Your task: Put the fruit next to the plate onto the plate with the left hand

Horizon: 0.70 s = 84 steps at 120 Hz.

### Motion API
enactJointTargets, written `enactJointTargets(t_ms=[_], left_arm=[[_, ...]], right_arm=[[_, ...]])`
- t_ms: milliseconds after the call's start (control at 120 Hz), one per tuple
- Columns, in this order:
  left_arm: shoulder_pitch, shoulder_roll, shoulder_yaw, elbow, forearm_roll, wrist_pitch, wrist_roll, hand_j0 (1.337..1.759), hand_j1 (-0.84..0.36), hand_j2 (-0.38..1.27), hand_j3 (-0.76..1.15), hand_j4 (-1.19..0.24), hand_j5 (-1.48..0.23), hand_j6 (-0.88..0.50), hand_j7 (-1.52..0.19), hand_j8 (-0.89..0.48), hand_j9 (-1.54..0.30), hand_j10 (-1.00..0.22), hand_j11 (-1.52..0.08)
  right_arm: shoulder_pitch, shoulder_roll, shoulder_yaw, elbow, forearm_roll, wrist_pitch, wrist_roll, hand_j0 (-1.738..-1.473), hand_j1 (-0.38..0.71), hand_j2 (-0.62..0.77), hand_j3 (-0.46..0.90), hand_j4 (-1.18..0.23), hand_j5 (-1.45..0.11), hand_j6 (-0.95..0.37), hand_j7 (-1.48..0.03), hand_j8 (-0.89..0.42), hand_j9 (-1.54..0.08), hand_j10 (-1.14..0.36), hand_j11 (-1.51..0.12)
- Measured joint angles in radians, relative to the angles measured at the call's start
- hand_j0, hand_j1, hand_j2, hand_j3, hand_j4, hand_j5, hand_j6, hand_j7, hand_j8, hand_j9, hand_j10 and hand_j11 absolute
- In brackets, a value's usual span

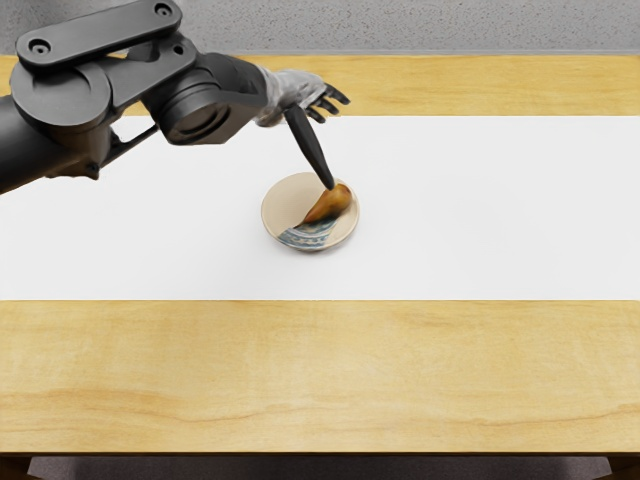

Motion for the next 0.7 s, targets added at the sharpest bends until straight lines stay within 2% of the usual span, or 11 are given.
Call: enactJointTargets(t_ms=[175, 242, 358, 475, 575, 700], left_arm=[[0.061, 0.102, -0.045, -0.157, -0.301, -0.002, 0.0, 1.658, 0.3, 0.02, 0.0, -0.04, -0.05, -0.04, -0.05, -0.04, -0.05, -0.04, -0.05], [0.087, 0.185, -0.07, -0.234, -0.417, -0.004, 0.0, 1.658, 0.32, 0.01, 0.0, -0.03, -0.04, -0.03, -0.04, -0.03, -0.04, -0.03, -0.04], [0.183, 0.27, -0.146, -0.374, -0.568, -0.028, 0.0, 1.658, 0.33, 0.01, 0.0, -0.02, -0.02, -0.02, -0.02, -0.02, -0.02, -0.02, -0.02], [0.218, 0.402, -0.192, -0.474, -0.702, -0.087, 0.0, 1.658, 0.34, 0.0, 0.0, -0.01, -0.01, -0.01, -0.01, -0.01, -0.01, -0.01, -0.01], [0.284, 0.528, -0.219, -0.534, -0.799, -0.152, 0.0, 1.658, 0.34, 0.0, 0.0, -0.01, -0.01, 0.0, -0.01, 0.0, -0.01, -0.01, -0.01], [0.327, 0.63, -0.239, -0.561, -0.878, -0.266, 0.0, 1.658, 0.35, 0.0, 0.0, 0.0, 0.0, 0.0, 0.0, 0.0, 0.0, 0.0, 0.0]], right_arm=[[0.003, 0.0, -0.001, 0.001, 0.0, 0.0, -0.001, -1.658, -0.31, -0.01, 0.0, -0.03, -0.04, -0.03, -0.04, -0.03, -0.04, -0.03, -0.04], [0.004, 0.0, -0.001, 0.001, 0.0, 0.0, -0.001, -1.658, -0.31, -0.01, 0.0, -0.03, -0.04, -0.03, -0.04, -0.03, -0.04, -0.03, -0.04], [0.005, 0.0, -0.002, 0.003, 0.0, 0.0, 0.0, -1.658, -0.31, -0.01, 0.0, -0.03, -0.04, -0.03, -0.04, -0.03, -0.04, -0.03, -0.04], [0.005, 0.0, -0.001, 0.004, 0.0, 0.0, 0.0, -1.658, -0.31, -0.01, 0.0, -0.03, -0.04, -0.03, -0.04, -0.03, -0.04, -0.03, -0.04], [0.005, 0.0, -0.001, 0.005, 0.0, 0.0, 0.0, -1.658, -0.31, -0.01, 0.0, -0.03, -0.04, -0.03, -0.04, -0.03, -0.04, -0.03, -0.04], [0.005, 0.0, 0.0, 0.006, 0.0, 0.0, 0.0, -1.658, -0.31, -0.01, 0.0, -0.03, -0.04, -0.03, -0.04, -0.03, -0.04, -0.03, -0.04]])
